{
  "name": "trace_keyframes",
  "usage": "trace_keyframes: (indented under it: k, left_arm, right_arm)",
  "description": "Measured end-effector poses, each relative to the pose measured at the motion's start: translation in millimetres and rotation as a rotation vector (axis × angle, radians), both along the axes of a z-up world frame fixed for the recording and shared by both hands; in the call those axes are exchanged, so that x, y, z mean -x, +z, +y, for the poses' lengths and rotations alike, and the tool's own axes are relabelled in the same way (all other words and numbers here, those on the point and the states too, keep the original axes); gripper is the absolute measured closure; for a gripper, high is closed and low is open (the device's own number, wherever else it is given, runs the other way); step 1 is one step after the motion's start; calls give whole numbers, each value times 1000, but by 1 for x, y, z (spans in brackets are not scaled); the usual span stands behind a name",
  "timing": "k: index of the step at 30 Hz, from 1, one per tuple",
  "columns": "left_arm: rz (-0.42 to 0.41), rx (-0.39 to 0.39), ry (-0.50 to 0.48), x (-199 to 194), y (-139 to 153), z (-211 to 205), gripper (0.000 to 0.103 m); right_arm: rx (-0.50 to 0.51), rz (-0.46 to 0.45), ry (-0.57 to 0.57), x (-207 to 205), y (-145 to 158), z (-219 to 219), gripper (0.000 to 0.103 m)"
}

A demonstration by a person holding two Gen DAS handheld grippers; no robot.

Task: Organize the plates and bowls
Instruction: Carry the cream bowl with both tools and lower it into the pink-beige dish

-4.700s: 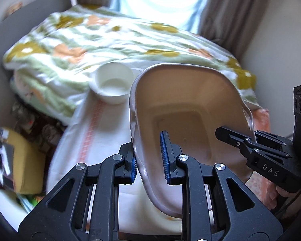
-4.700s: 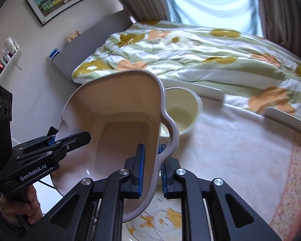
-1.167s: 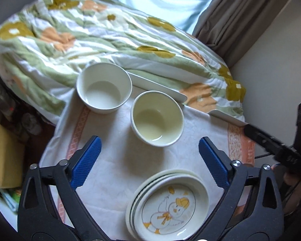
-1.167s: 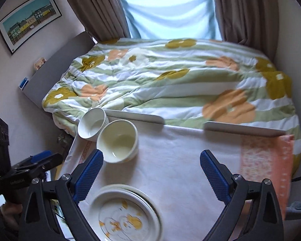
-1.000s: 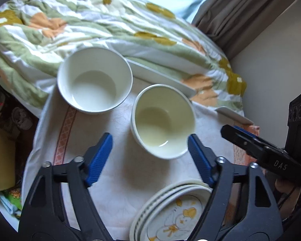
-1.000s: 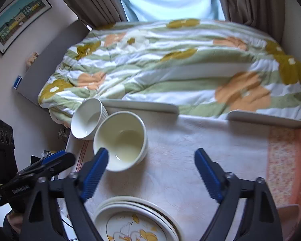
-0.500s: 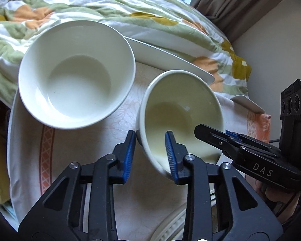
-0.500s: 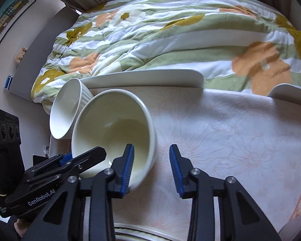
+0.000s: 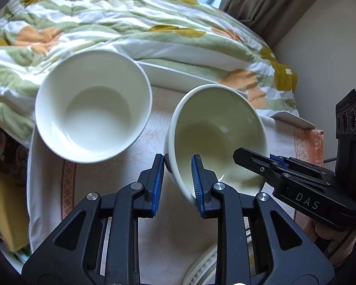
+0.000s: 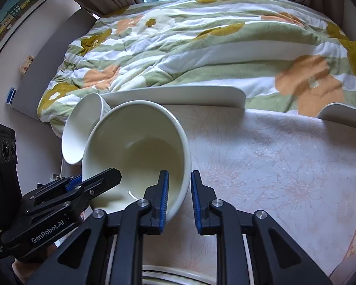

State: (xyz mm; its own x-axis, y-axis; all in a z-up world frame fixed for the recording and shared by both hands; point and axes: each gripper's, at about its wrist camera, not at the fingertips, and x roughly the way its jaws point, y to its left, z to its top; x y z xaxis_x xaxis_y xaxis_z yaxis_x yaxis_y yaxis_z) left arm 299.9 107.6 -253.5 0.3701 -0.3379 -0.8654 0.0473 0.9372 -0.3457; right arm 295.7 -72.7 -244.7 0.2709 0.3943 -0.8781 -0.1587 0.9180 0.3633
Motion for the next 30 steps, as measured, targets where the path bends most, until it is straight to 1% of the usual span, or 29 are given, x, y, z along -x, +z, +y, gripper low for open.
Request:
trace_keyframes:
  k: [8, 13, 15, 18, 24, 26, 30]
  left_arm:
    - [-85, -13, -16, 24, 47, -26, 82]
    - [-124, -7, -23, 50, 76, -56, 82]
    - [-134, -5, -35, 63, 87, -75, 82]
    - [-133, 0, -68, 81, 95, -107, 82]
    - [-132, 17, -145, 117, 104, -176, 82]
    - [-124, 24, -179, 127, 103, -198, 82]
    - [-103, 33, -231, 144, 93, -242, 82]
  right_arm:
    - [-45, -84, -24, 23, 40, -29, 86]
    - [-69, -138, -43, 51, 65, -60, 86]
    - [-75, -151, -55, 64, 74, -76, 86]
    - [-61, -170, -78, 88, 87, -108, 86]
    - [-39, -182, -138, 131, 97, -172, 86]
    - [-26, -180, -166, 145, 97, -198, 86]
    - [-5, -163, -209, 167, 92, -233, 86]
